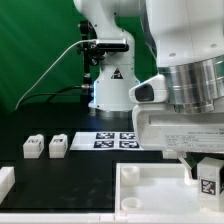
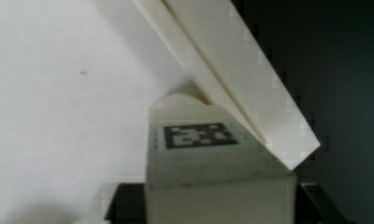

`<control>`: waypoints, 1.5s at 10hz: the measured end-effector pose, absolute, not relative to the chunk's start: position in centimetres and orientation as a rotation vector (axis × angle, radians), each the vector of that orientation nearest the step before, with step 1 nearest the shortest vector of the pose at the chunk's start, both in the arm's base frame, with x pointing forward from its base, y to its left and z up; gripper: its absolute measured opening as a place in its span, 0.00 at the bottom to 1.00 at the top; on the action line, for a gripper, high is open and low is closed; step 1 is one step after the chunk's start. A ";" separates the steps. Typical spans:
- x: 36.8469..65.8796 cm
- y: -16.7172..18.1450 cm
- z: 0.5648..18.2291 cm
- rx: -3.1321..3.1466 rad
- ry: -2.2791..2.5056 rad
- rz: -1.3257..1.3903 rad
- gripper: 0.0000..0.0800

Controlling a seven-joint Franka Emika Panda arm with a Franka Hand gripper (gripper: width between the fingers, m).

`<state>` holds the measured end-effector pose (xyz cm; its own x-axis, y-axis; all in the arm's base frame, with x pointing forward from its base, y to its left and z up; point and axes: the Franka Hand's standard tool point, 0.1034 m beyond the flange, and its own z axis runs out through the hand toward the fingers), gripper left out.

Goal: Assemble one leg

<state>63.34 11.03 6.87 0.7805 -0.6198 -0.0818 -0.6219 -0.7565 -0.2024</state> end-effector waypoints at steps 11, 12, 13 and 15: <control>63.2 11.1 6.7 -1.629 2.381 0.223 0.37; 63.0 11.2 6.5 -1.640 2.375 0.225 0.54; 63.0 11.3 6.5 -1.641 2.374 0.225 0.70; 63.0 11.3 6.5 -1.645 2.372 0.225 0.79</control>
Offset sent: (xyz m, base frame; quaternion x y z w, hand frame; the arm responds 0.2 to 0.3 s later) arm 0.0076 0.0130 -0.0008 0.0403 -0.0401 0.4253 0.9033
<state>63.02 11.33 6.50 -0.3341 -0.8977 -0.2871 -0.9357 0.3524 -0.0130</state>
